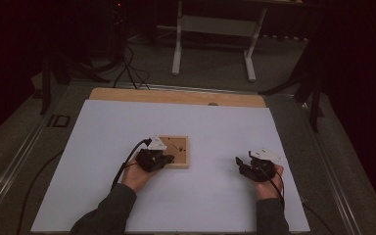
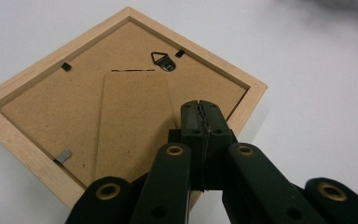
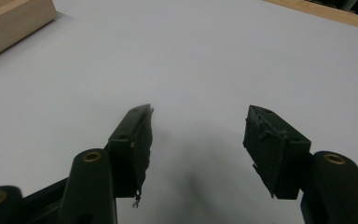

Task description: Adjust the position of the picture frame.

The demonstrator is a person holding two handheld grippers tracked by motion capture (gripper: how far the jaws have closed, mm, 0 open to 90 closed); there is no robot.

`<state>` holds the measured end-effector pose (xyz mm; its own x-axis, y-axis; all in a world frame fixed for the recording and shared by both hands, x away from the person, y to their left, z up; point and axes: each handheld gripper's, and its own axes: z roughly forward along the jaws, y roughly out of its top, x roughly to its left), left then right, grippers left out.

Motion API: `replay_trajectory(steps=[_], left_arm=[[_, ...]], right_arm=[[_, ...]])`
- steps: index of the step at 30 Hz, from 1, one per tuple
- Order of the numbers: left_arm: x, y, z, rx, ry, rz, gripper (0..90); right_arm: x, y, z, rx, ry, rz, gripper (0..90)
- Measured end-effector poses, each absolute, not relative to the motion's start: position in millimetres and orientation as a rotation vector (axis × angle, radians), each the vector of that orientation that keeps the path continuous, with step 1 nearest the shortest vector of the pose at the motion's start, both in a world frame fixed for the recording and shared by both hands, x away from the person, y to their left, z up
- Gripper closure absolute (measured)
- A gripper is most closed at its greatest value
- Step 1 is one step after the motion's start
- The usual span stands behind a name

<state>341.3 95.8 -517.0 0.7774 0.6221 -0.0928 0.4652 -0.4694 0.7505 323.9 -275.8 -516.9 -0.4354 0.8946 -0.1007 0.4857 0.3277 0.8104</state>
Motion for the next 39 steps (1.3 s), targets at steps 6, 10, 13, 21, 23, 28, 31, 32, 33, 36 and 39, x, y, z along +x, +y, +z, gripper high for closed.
replay_trajectory(steps=[6,10,13,21,23,28,31,32,33,36,39], left_arm=[[336.7,99.1,-514.6,2.136,0.81,0.279,89.5],[332.5,117.4,-509.9,2.084,0.869,0.321,89.5],[329.4,134.5,-509.1,2.045,0.923,0.326,89.5],[324.9,155.4,-510.1,2.012,0.999,0.331,89.5],[322.8,156.7,-510.4,2.013,1.003,0.333,89.5],[318.3,160.1,-511.3,2.014,1.021,0.34,89.4],[318.9,163.5,-511.2,2.002,1.034,0.34,89.4],[319.2,164.0,-511.6,1.998,1.038,0.338,89.4],[319.6,164.5,-512.0,1.997,1.041,0.34,89.3],[320.2,164.7,-513.1,1.998,1.047,0.338,89.4],[320.9,162.8,-515.4,2.01,1.045,0.346,89.4]], right_arm=[[323.9,-275.4,-517.1,1.207,2.053,0.977,41.0],[323.5,-273.4,-517.1,1.2,2.059,0.977,41.1],[323.0,-271.5,-517.1,1.192,2.065,0.98,41.1],[321.5,-266.7,-516.8,1.18,2.077,0.988,41.3],[320.7,-265.1,-516.5,1.175,2.082,0.997,41.3],[318.5,-258.0,-515.8,1.155,2.106,1.021,41.4],[317.2,-251.6,-515.4,1.15,2.124,1.047,41.5],[316.0,-243.3,-515.2,1.127,2.144,1.061,41.5],[315.2,-239.1,-515.0,1.118,2.153,1.068,41.5],[312.9,-225.8,-514.3,1.083,2.184,1.086,41.6],[310.2,-212.0,-513.0,1.043,2.213,1.101,42.5]])
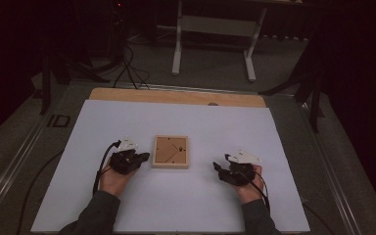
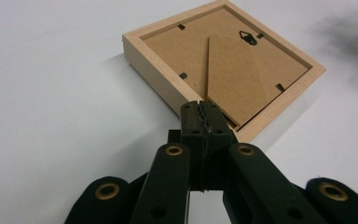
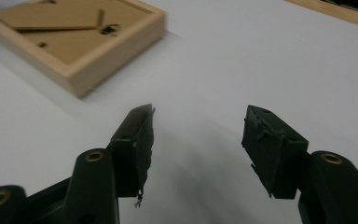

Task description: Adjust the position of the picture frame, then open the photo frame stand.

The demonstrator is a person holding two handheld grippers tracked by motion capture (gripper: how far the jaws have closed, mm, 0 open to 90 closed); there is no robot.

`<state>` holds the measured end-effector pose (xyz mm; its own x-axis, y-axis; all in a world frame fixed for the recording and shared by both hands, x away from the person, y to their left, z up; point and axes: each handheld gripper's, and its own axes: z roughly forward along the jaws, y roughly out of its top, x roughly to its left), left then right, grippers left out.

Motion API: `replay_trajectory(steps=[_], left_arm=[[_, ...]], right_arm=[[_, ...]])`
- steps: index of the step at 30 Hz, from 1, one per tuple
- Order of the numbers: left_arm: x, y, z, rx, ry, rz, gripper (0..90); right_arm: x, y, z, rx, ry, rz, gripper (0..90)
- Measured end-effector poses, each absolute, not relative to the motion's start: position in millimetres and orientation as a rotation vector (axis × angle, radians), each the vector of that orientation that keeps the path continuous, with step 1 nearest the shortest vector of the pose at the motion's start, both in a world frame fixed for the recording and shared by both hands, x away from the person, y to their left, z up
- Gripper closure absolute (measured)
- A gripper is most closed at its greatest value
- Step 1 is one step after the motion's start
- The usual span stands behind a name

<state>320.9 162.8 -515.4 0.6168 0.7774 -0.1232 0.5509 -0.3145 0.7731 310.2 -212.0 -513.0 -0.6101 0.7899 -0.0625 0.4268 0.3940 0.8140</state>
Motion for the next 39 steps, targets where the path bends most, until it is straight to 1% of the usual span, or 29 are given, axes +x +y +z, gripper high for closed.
replay_trajectory(steps=[5,10,12,18,21,26,27,29,30,32,35,39], left_arm=[[322.3,162.1,-519.2,2.014,1.059,0.335,89.4],[322.7,160.9,-520.9,2.02,1.058,0.329,89.4],[323.0,160.0,-522.1,2.028,1.058,0.325,89.4],[322.9,155.5,-524.5,2.042,1.05,0.314,89.4],[322.6,154.3,-524.9,2.045,1.048,0.311,89.4],[322.2,152.2,-525.9,2.052,1.045,0.318,89.4],[322.2,152.2,-525.9,2.052,1.045,0.318,89.4],[321.9,152.6,-526.4,2.051,1.051,0.311,89.4],[321.3,152.4,-526.6,2.049,1.056,0.311,89.4],[320.9,152.3,-526.8,2.046,1.062,0.31,89.4],[321.0,152.4,-527.3,2.035,1.07,0.3,89.4],[320.8,151.1,-527.9,2.029,1.068,0.293,89.4]], right_arm=[[308.6,-194.0,-510.7,0.993,2.245,1.119,42.6],[309.1,-186.8,-511.0,0.976,2.257,1.12,43.0],[309.8,-183.0,-511.0,0.985,2.264,1.13,45.4],[312.8,-171.9,-507.6,0.982,2.261,1.172,57.9],[312.9,-165.2,-507.5,0.966,2.279,1.189,62.4],[310.8,-152.7,-507.6,0.924,2.285,1.175,76.8],[310.8,-152.7,-507.6,0.924,2.285,1.175,76.8],[310.1,-142.9,-509.3,0.893,2.312,1.174,82.9],[310.1,-139.5,-510.7,0.881,2.321,1.169,84.4],[309.5,-132.4,-513.8,0.864,2.344,1.16,87.0],[309.4,-124.0,-518.5,0.851,2.366,1.142,87.9],[312.0,-122.9,-518.9,0.874,2.348,1.142,88.1]])
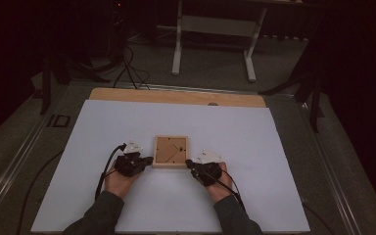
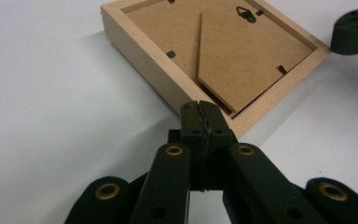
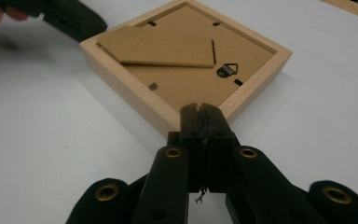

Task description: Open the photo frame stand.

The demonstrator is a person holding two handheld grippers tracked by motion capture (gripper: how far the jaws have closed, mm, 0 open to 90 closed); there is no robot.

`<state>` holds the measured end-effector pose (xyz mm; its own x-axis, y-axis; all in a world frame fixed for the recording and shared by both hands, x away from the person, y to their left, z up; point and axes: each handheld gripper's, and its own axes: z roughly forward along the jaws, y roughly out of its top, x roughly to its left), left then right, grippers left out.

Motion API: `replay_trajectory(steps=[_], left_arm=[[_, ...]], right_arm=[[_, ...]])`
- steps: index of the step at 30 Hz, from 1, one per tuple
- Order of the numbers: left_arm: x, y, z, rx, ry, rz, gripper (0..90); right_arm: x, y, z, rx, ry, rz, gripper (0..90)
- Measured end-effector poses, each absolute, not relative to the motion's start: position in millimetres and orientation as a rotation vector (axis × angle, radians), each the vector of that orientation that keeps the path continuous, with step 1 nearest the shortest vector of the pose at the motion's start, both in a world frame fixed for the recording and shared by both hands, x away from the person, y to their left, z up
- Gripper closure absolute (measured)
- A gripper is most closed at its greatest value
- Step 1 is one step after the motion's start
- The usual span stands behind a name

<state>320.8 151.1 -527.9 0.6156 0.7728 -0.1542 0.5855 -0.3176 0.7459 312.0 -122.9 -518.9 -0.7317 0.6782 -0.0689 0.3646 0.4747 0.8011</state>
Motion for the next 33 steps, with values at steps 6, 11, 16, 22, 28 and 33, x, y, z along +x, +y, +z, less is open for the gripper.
replay_trajectory(steps=[6,11,16,22,28,33], left_arm=[[320.3,146.6,-528.6,2.028,1.057,0.29,89.4],[321.4,144.9,-529.9,2.026,1.064,0.297,88.4],[323.1,145.1,-531.0,2.027,1.078,0.3,87.8],[325.7,143.7,-531.3,2.022,1.089,0.315,88.7],[331.5,142.5,-531.4,2.02,1.093,0.321,89.0],[331.5,142.6,-531.1,2.021,1.093,0.325,88.0]], right_arm=[[314.7,-125.3,-519.3,0.899,2.344,1.155,88.0],[317.0,-127.0,-519.1,0.921,2.314,1.162,86.4],[322.1,-130.5,-520.5,0.951,2.311,1.157,88.0],[320.6,-128.6,-521.1,0.94,2.318,1.167,89.5],[320.2,-129.3,-521.2,0.953,2.321,1.178,89.7],[320.2,-129.8,-521.5,0.944,2.323,1.18,89.6]])
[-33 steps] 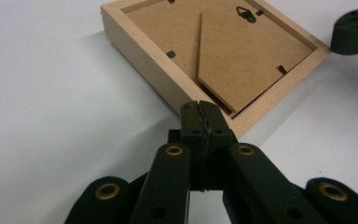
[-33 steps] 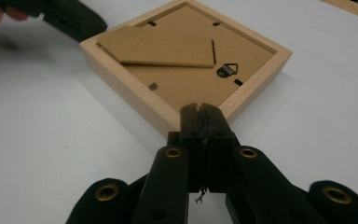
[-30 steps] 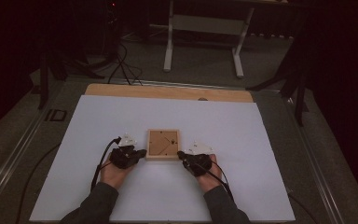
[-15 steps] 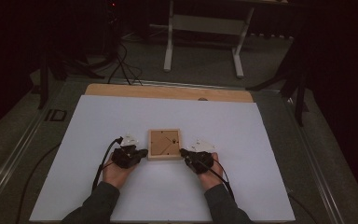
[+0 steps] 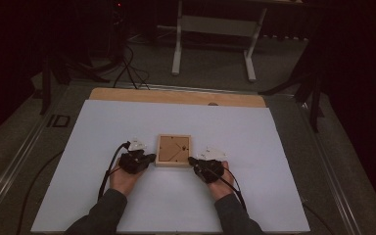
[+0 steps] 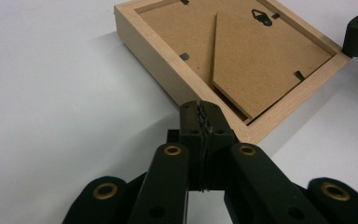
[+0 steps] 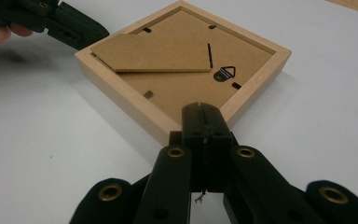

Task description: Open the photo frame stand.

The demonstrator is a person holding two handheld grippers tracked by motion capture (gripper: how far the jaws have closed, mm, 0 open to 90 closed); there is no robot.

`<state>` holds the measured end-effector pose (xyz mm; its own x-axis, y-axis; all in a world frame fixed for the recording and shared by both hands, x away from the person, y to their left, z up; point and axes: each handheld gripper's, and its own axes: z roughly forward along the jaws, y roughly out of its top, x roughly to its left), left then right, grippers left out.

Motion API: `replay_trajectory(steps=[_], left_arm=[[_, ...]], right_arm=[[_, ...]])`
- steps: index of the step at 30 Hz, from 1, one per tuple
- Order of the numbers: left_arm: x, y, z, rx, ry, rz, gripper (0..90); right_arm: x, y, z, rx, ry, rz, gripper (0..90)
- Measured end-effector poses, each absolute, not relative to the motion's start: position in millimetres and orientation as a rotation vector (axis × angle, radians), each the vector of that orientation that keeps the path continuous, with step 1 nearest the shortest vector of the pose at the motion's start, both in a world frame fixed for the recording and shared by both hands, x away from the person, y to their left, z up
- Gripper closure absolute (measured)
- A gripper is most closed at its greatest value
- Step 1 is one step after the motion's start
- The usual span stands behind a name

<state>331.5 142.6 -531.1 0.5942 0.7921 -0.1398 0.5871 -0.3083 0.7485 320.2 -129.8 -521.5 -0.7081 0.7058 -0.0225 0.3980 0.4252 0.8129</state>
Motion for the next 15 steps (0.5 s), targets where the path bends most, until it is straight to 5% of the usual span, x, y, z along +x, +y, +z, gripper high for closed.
replay_trajectory(steps=[15], left_arm=[[328.4,148.8,-520.1,1.956,1.086,0.312,68.1]], right_arm=[[319.1,-129.3,-521.9,0.922,2.321,1.173,89.6]])
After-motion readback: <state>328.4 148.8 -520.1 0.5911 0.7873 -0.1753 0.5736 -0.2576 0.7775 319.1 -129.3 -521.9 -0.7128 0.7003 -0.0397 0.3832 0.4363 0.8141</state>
